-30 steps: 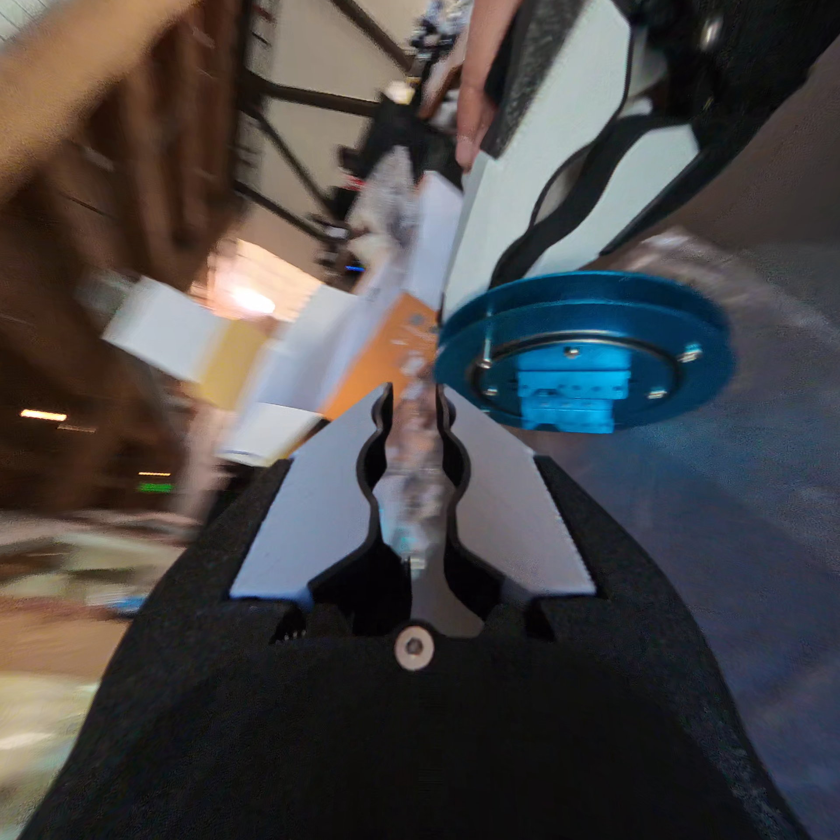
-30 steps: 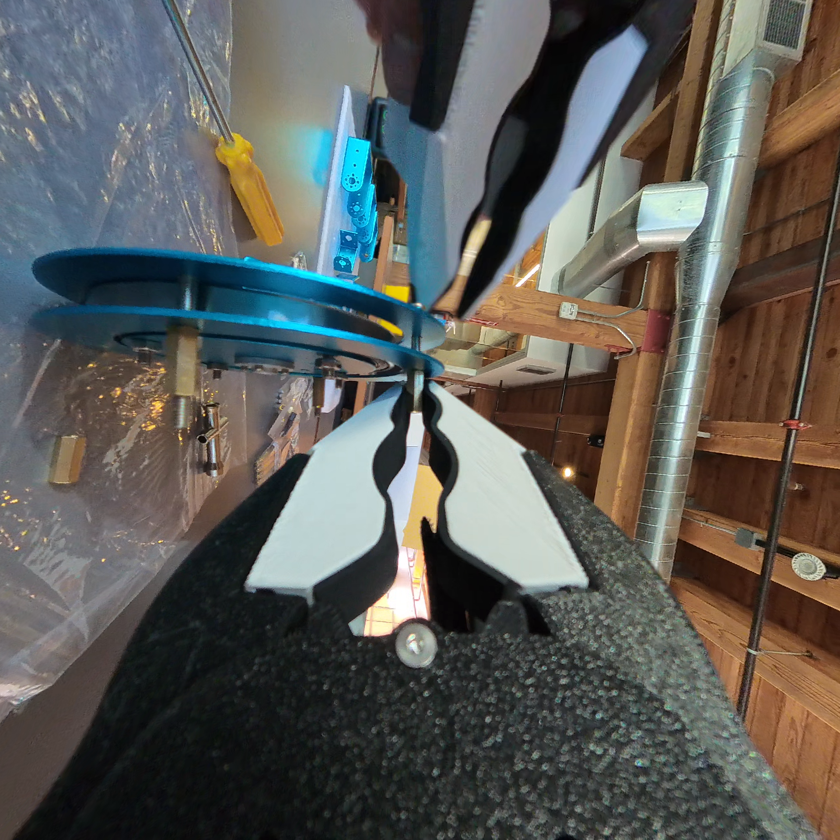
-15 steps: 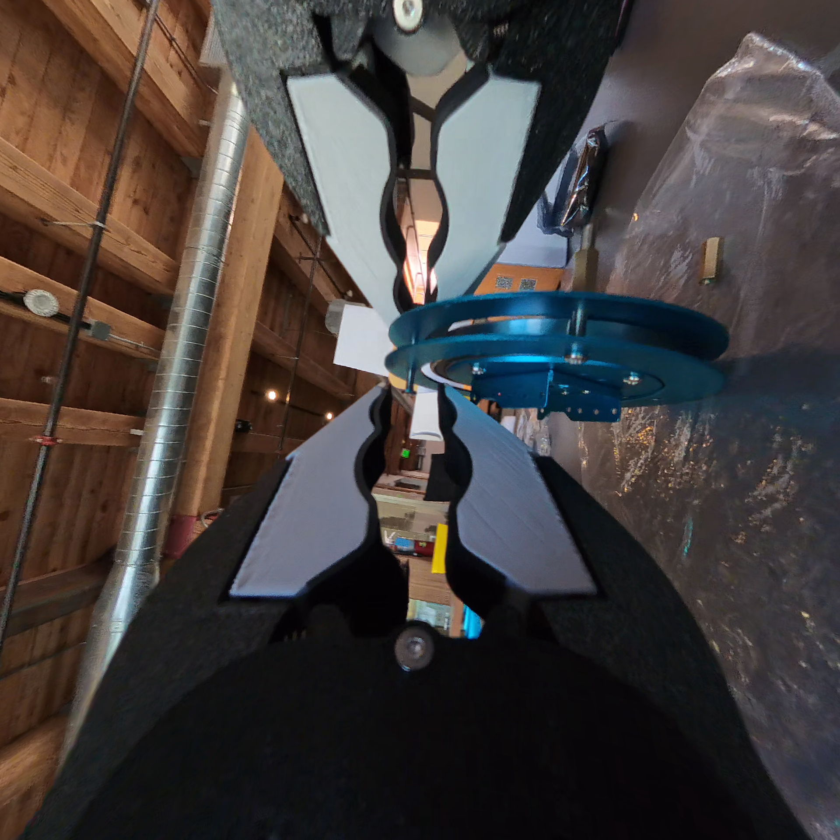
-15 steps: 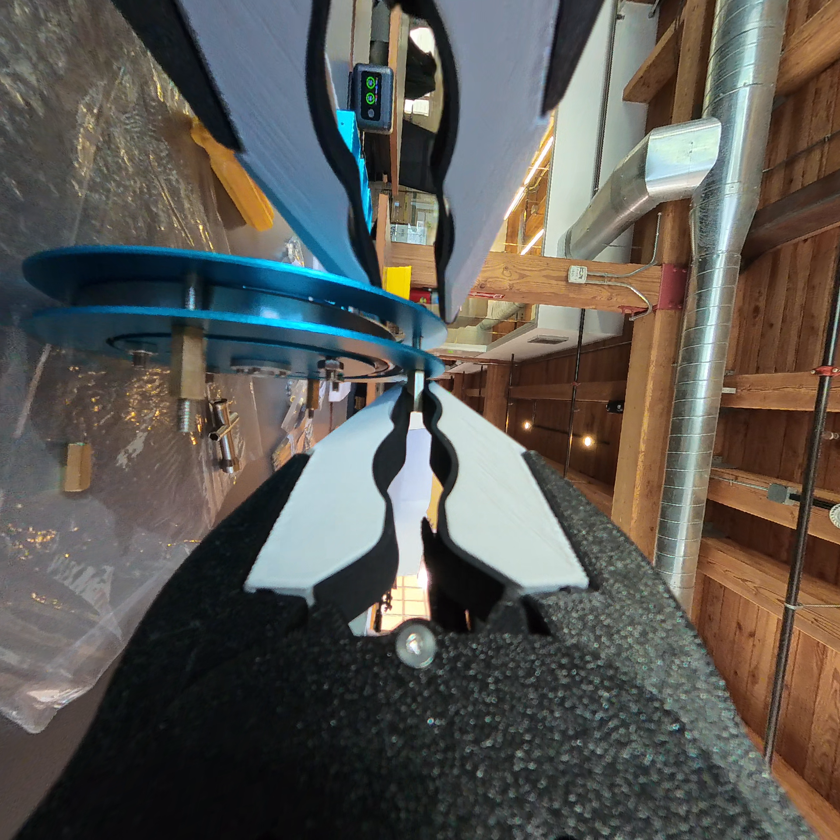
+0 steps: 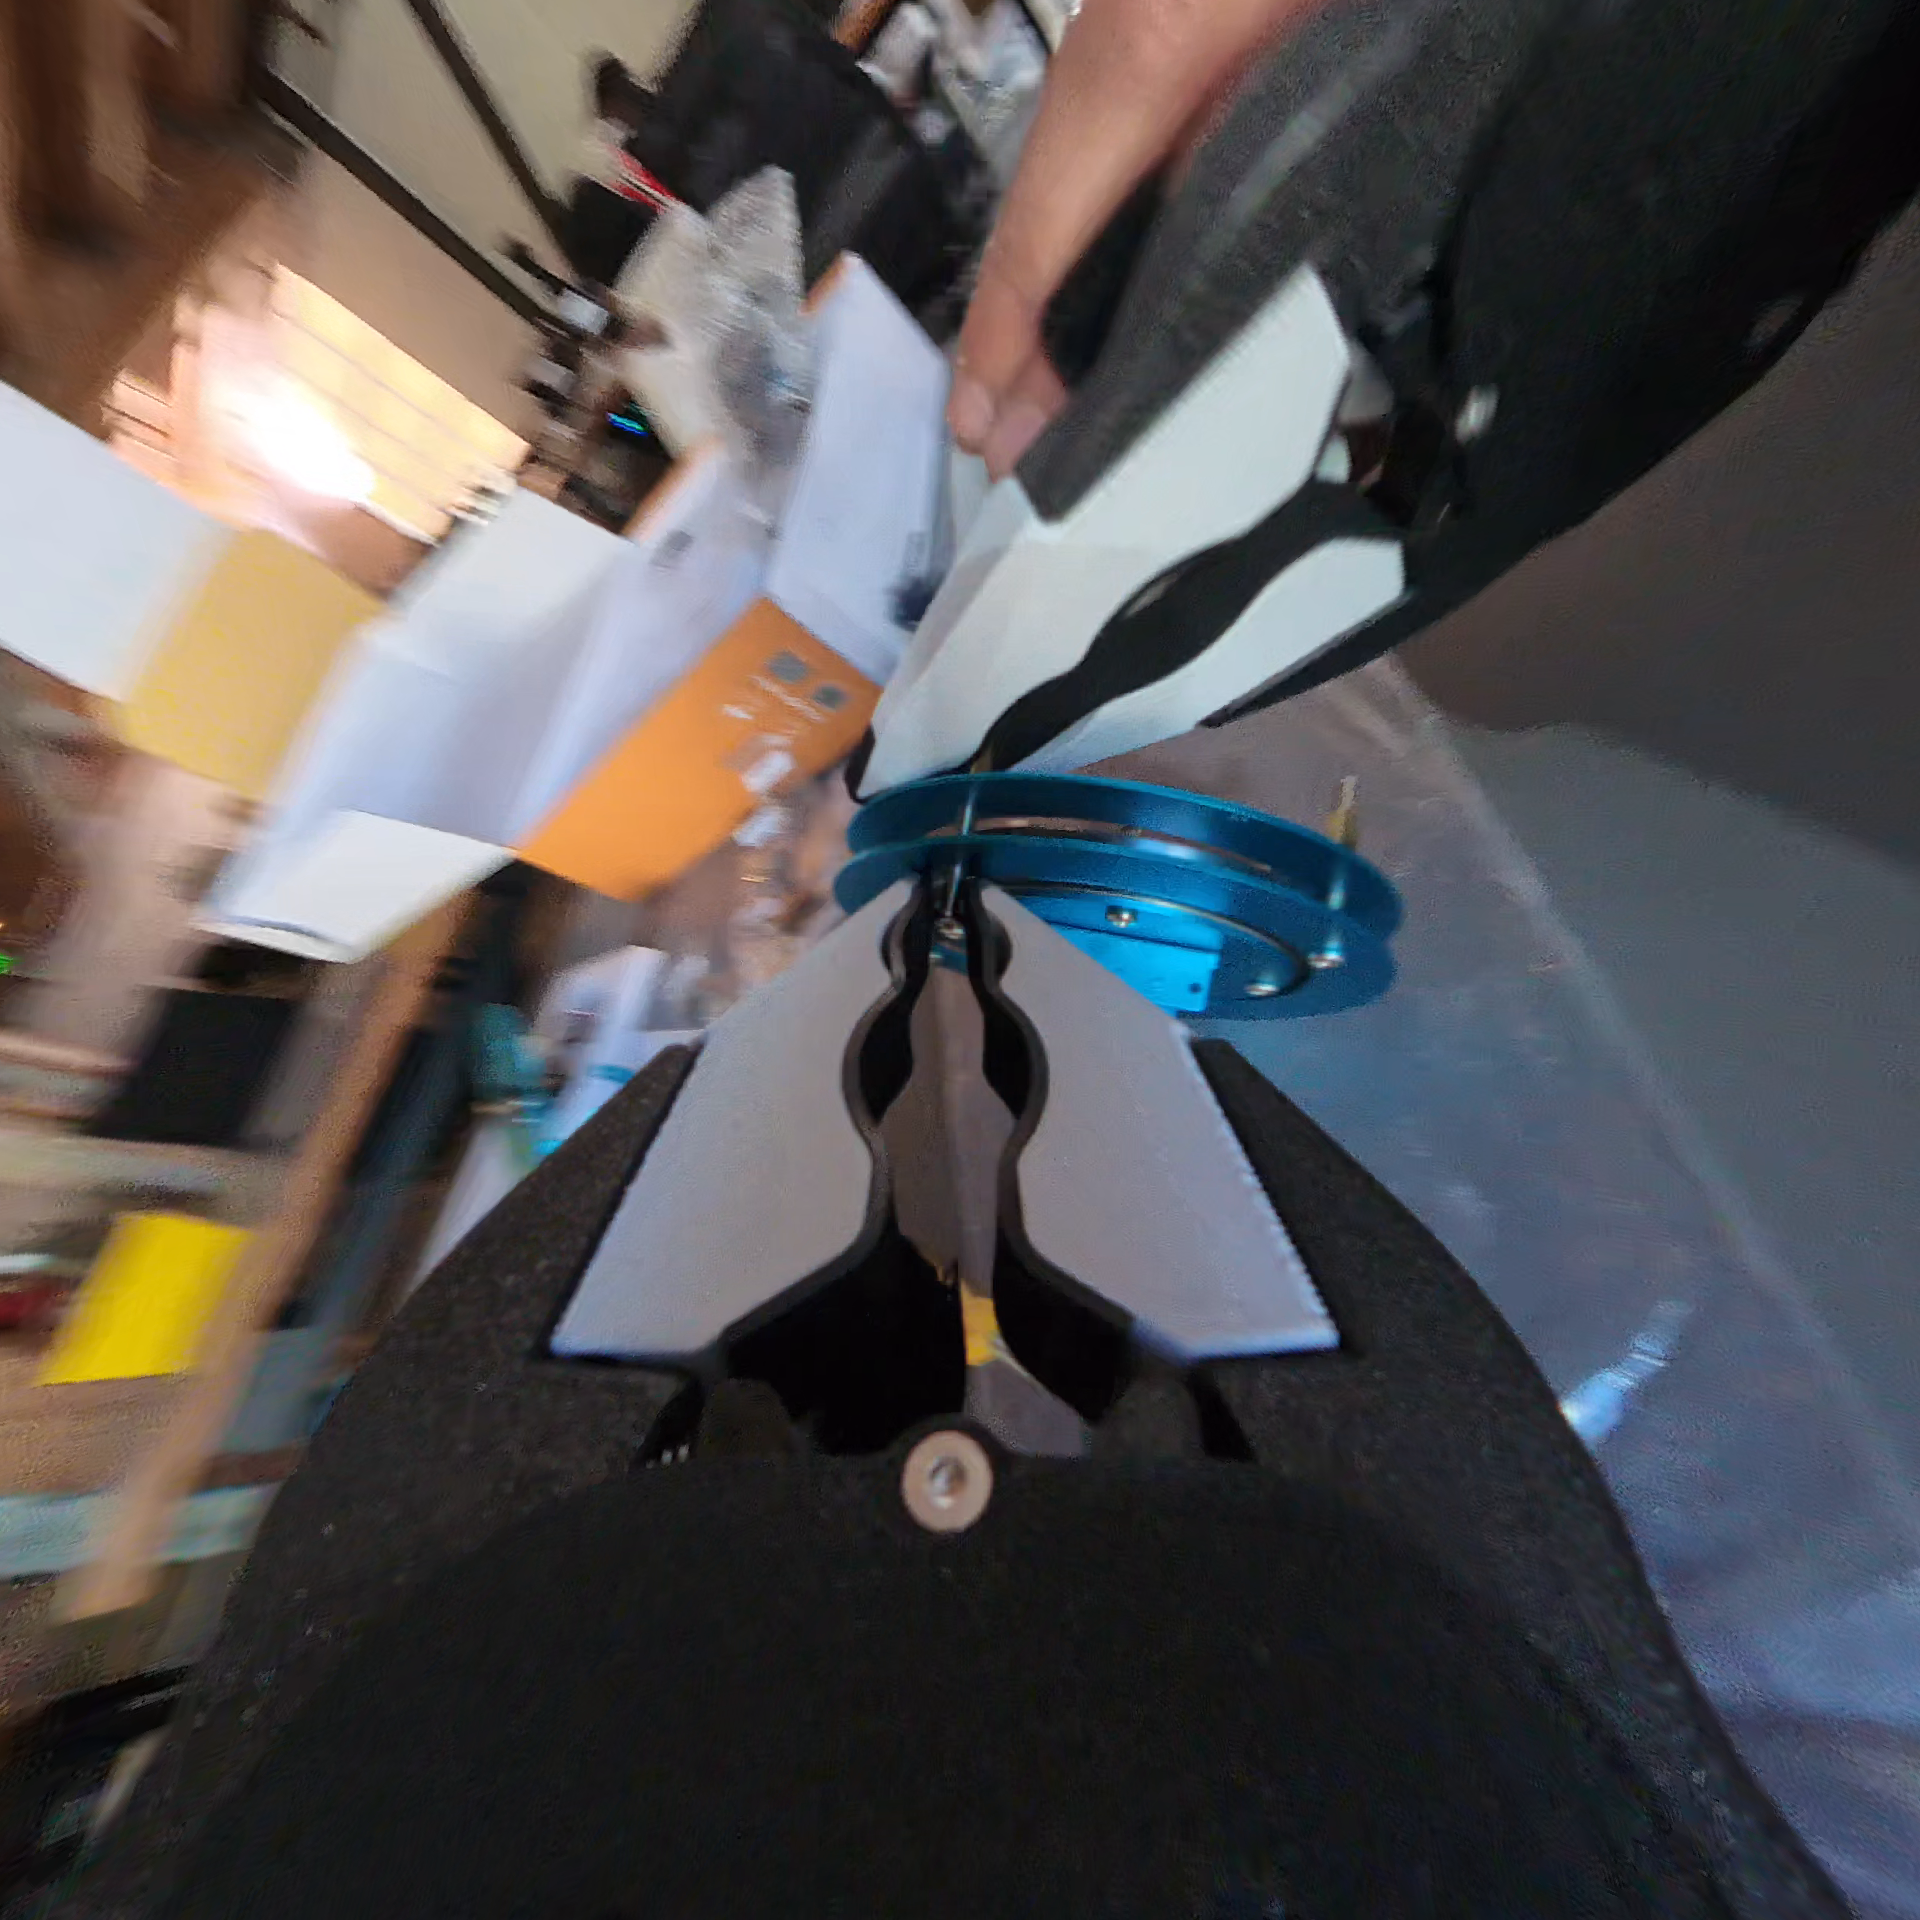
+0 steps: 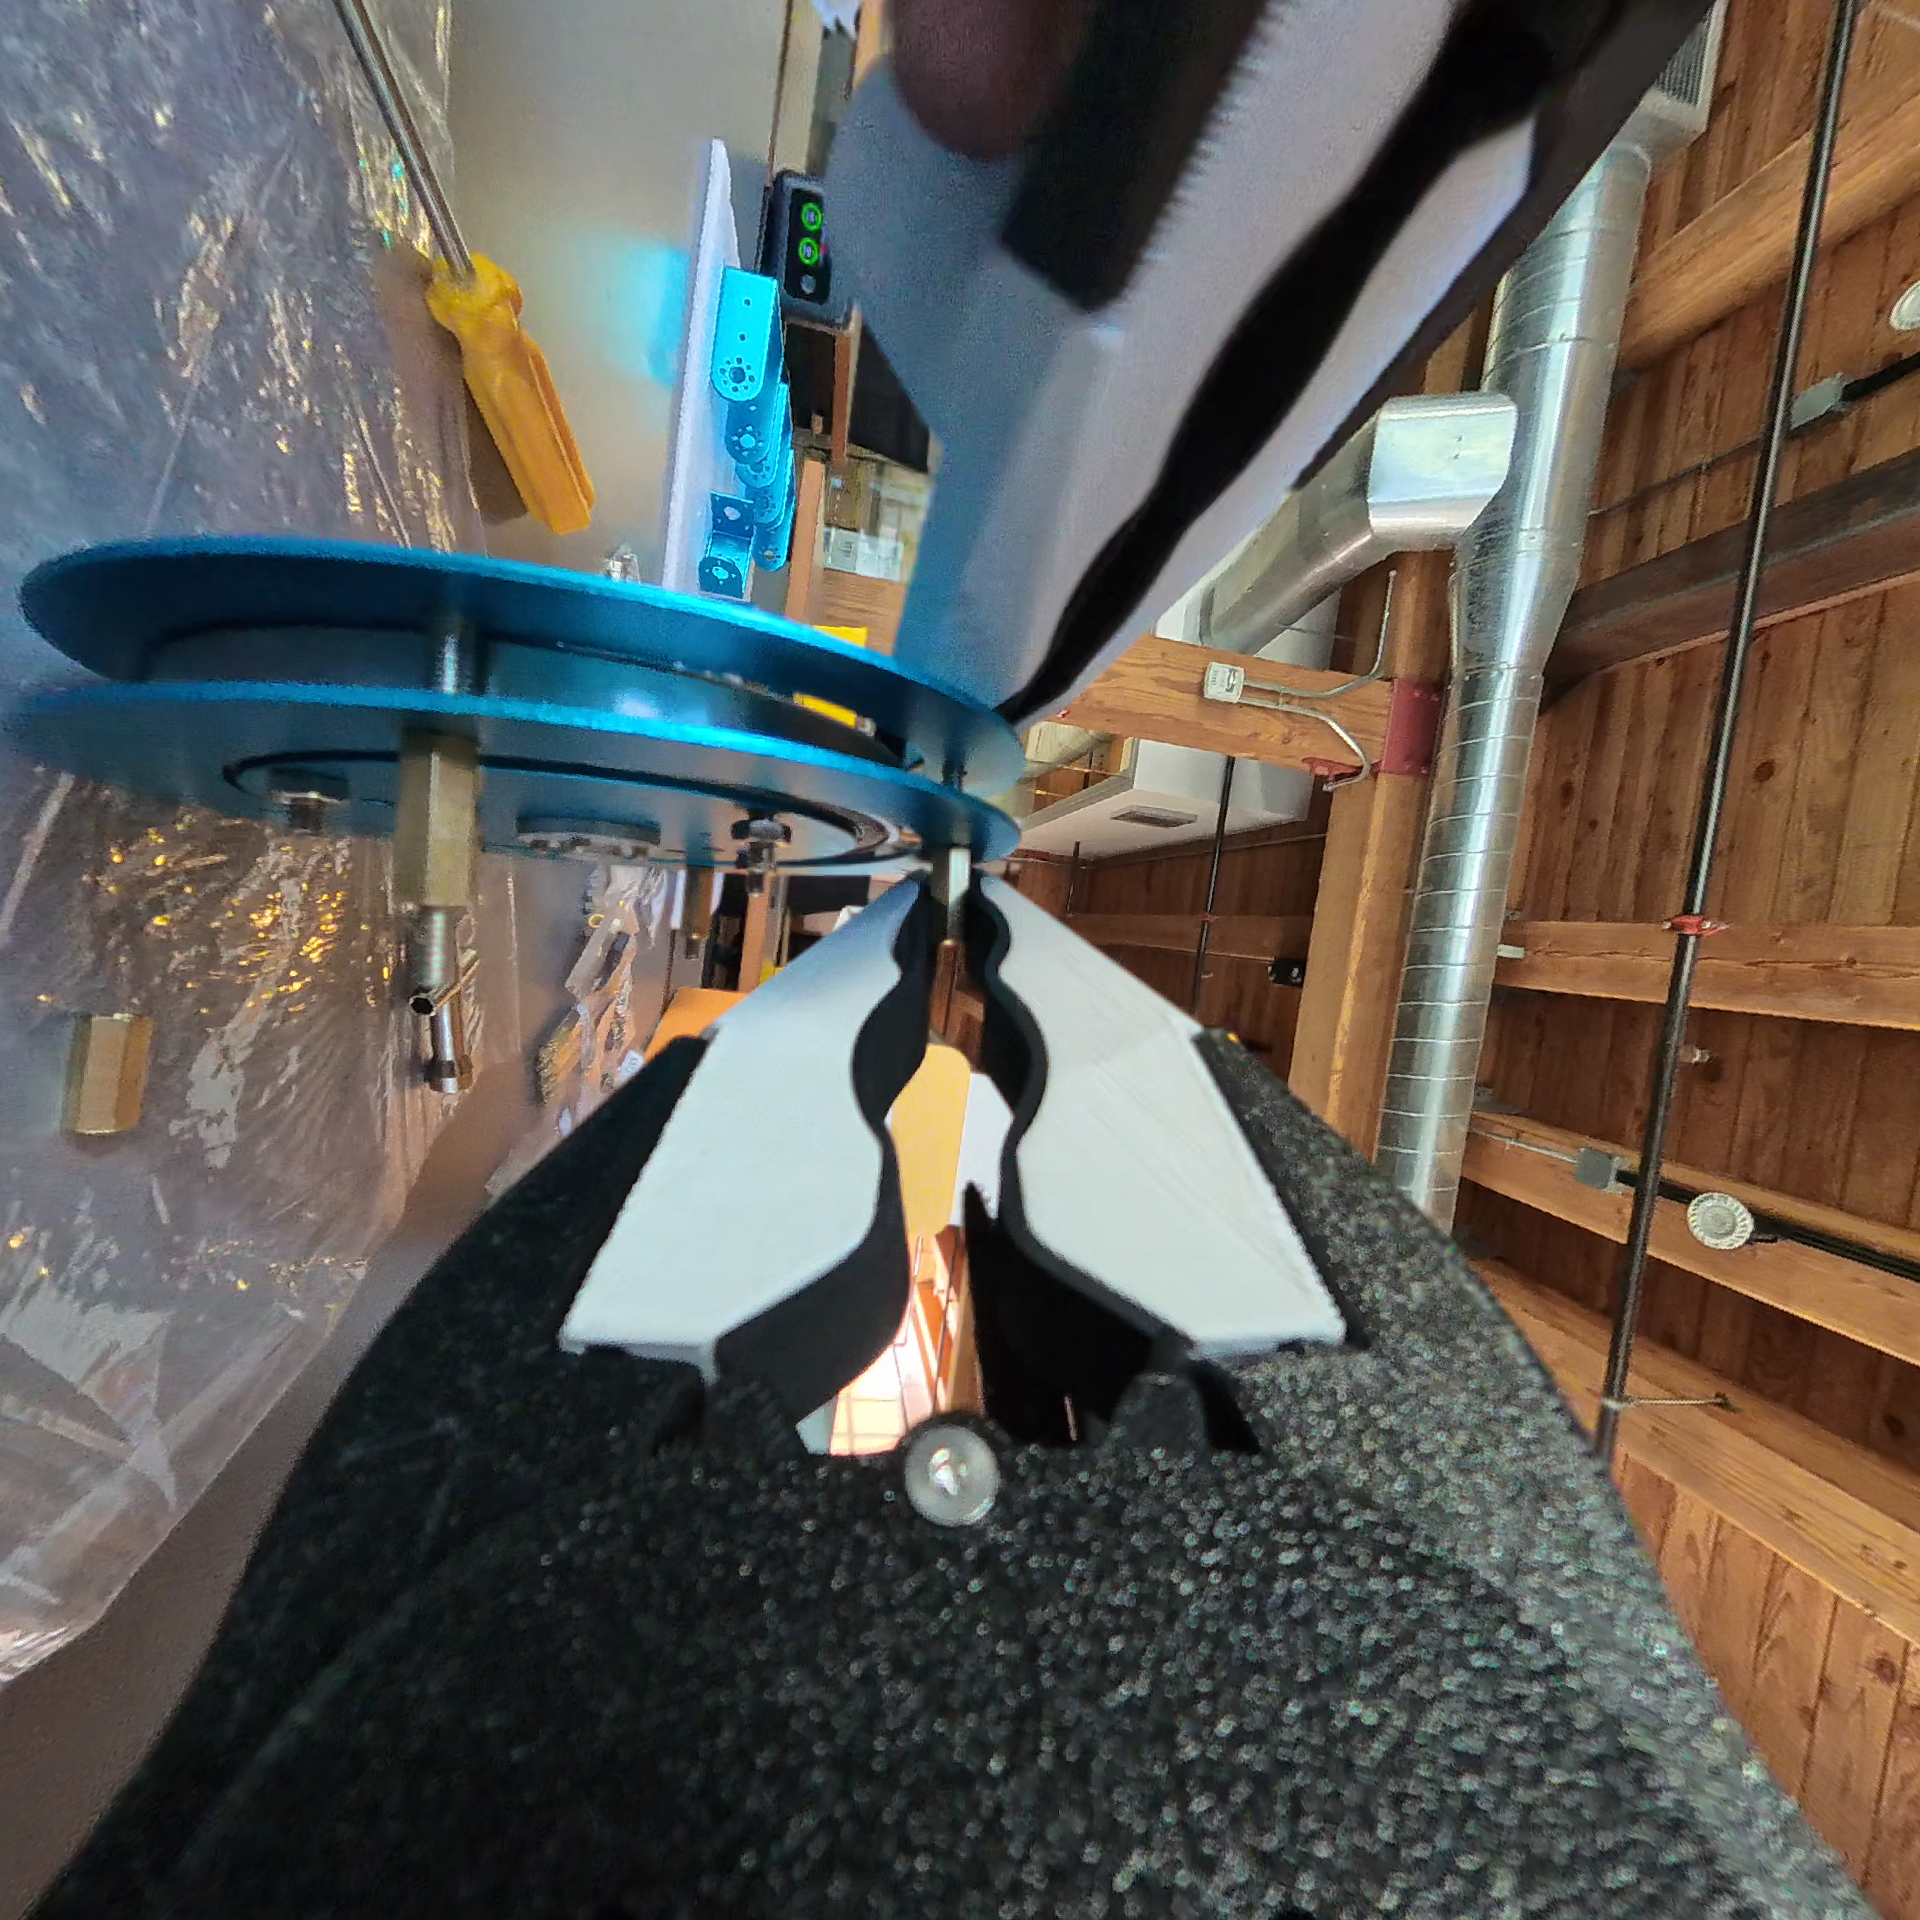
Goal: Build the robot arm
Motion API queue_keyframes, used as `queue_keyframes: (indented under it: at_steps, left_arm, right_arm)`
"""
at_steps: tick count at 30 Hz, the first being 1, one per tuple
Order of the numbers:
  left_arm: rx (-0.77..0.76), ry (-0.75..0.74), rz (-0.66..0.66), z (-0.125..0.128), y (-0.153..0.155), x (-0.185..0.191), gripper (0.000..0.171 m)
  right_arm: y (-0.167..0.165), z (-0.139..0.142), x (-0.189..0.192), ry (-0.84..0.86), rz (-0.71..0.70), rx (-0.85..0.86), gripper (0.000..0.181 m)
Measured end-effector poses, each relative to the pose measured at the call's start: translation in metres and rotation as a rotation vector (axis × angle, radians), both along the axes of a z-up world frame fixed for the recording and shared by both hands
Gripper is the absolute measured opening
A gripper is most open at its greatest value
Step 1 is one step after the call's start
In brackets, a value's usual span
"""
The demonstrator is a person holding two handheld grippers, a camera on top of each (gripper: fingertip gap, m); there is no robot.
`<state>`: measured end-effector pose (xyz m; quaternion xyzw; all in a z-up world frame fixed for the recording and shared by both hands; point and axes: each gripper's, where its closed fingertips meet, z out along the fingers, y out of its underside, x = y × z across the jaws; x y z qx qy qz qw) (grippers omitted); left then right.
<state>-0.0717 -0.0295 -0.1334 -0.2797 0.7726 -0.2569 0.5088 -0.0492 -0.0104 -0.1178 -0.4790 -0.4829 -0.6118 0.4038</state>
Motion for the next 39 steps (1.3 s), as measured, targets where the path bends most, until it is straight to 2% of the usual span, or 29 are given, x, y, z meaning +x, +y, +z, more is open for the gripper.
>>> queue_keyframes:
  at_steps: [3, 5, 10, 14, 20, 23, 28, 35, 39]
  left_arm:
    - [-0.284, 0.26, -0.083, -0.004, -0.004, -0.008, 0.006]
    - [-0.407, 0.466, -0.146, -0.005, -0.008, -0.017, 0.011]
    - [-0.602, 0.891, -0.273, -0.001, -0.011, -0.028, 0.01]
    - [-0.712, 1.073, -0.315, 0.0, -0.009, -0.025, 0.003]
    - [-0.75, 1.143, -0.222, 0.001, -0.009, -0.015, 0.003]
    - [-0.803, 1.177, -0.186, 0.002, -0.011, -0.011, 0.003]
    - [-0.766, 1.16, -0.178, 0.002, -0.009, -0.005, 0.003]
    - [-0.282, 0.927, -0.13, -0.002, 0.001, 0.002, 0.002]
    - [0.013, 0.762, -0.101, -0.003, 0.001, 0.005, 0.002]
  right_arm:
    - [0.001, 0.001, -0.005, -0.039, 0.026, 0.008, 0.003]
    - [0.002, 0.002, -0.009, -0.065, 0.046, 0.016, 0.003]
    - [0.004, 0.003, -0.017, -0.126, 0.076, 0.039, 0.003]
    - [0.003, 0.003, -0.017, -0.135, 0.083, 0.061, 0.002]
    - [0.002, 0.003, -0.006, -0.072, 0.036, 0.083, 0.003]
    - [-0.005, 0.008, -0.006, -0.112, 0.012, 0.14, 0.017]
    - [-0.012, -0.002, -0.004, -0.082, -0.012, 0.112, 0.006]
    - [-0.008, -0.007, 0.0, 0.253, -0.096, -0.123, 0.004]
    - [-0.013, -0.013, -0.001, 0.586, -0.083, -0.333, 0.004]
